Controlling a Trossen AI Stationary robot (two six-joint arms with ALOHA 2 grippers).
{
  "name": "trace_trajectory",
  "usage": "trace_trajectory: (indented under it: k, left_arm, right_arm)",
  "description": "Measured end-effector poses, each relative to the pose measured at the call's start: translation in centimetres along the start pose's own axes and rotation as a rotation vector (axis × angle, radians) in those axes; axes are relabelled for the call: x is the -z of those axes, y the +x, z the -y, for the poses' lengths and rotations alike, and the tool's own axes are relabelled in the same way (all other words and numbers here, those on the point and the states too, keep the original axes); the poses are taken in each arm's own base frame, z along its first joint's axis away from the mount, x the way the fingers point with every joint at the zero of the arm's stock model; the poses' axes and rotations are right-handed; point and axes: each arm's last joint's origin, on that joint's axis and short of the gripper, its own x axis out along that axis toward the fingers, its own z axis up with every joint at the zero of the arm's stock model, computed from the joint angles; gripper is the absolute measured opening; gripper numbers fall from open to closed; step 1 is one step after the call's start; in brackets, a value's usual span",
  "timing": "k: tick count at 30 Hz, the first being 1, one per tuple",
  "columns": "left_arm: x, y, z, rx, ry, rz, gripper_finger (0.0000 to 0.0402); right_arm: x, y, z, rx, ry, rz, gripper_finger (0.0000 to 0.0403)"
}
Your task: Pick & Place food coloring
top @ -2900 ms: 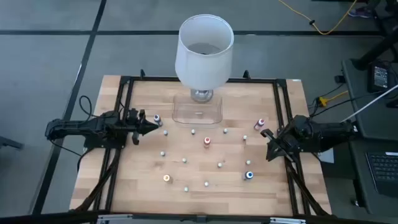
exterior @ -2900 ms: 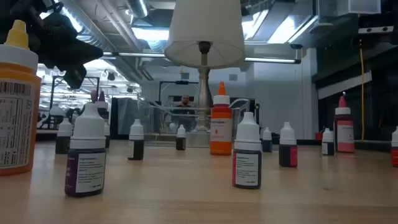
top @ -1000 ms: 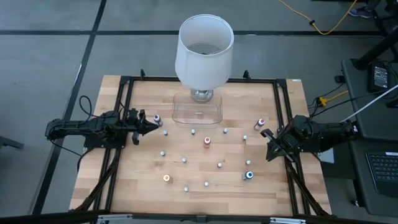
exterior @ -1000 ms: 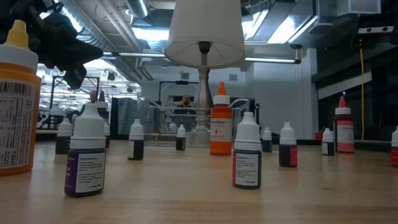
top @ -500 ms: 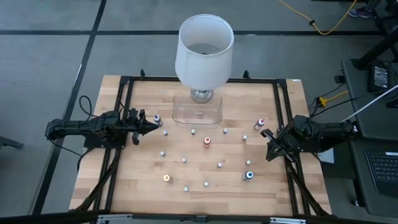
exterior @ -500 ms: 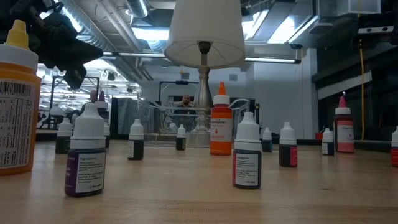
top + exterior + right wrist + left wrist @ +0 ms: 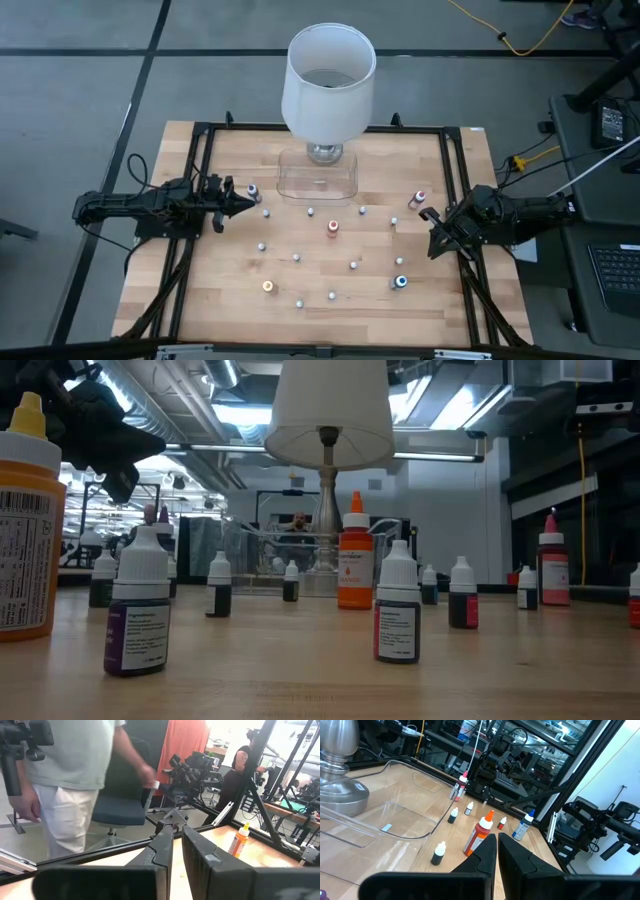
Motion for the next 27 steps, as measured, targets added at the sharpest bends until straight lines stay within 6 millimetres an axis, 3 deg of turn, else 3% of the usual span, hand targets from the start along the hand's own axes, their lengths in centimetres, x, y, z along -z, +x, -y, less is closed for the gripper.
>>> trace_trajectory:
  k: [13, 20, 27]
  left_arm:
    - [0.0, 0.0, 0.0, -0.004, 0.001, 0.003, 0.0015]
    - [-0.4, -0.1, -0.5, -0.18, 0.004, 0.107, 0.0015]
    - [-1.0, -0.3, -0.8, -0.375, 0.17, 0.21, 0.0015]
  right_arm:
    - [0.0, 0.0, 0.0, 0.0, 0.0, 0.0, 0.0044]
    - [0.0, 0.0, 0.0, 0.0, 0.0, 0.0, 0.0044]
    - [0.0, 0.0, 0.0, 0.0, 0.0, 0.0, 0.0044]
